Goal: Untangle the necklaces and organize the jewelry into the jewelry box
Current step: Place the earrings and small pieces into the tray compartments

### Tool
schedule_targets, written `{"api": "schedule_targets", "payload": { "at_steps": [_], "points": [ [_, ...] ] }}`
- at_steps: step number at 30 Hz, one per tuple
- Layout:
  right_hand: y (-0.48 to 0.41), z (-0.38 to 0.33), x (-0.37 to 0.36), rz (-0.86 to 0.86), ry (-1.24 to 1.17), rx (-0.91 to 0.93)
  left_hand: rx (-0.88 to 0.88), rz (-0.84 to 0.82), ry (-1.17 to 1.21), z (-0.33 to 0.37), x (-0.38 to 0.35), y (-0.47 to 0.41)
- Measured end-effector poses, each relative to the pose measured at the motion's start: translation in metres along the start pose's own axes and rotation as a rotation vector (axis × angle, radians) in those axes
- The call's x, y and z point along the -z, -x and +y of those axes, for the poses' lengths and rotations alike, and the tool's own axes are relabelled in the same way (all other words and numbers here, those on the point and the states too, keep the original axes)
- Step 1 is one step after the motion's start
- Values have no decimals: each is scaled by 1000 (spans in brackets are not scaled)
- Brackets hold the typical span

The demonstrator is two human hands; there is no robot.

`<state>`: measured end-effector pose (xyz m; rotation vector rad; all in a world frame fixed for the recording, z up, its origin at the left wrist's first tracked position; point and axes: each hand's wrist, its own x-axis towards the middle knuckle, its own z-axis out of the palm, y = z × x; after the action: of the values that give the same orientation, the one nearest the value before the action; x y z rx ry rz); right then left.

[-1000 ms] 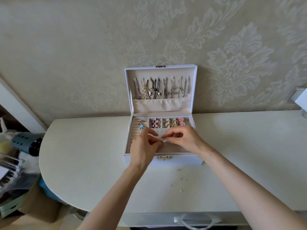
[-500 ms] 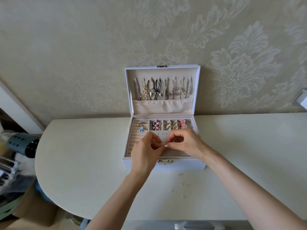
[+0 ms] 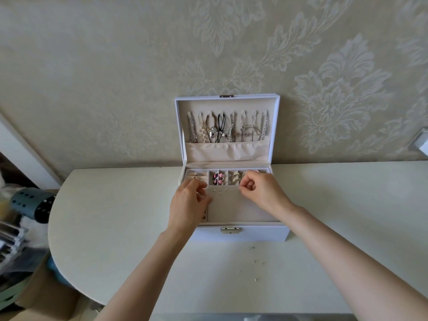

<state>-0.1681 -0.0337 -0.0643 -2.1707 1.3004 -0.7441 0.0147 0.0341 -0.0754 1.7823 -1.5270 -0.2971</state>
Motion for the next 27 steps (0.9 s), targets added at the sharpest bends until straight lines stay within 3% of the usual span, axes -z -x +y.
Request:
{"api": "schedule_targets", "payload": {
  "at_steps": [6, 27],
  "points": [
    [-1, 0, -2, 34, 238, 201, -95, -12, -81, -8, -5, -1],
    [11, 6, 0, 48, 262, 273, -147, 37, -83, -8, -5, 3]
  ]
}}
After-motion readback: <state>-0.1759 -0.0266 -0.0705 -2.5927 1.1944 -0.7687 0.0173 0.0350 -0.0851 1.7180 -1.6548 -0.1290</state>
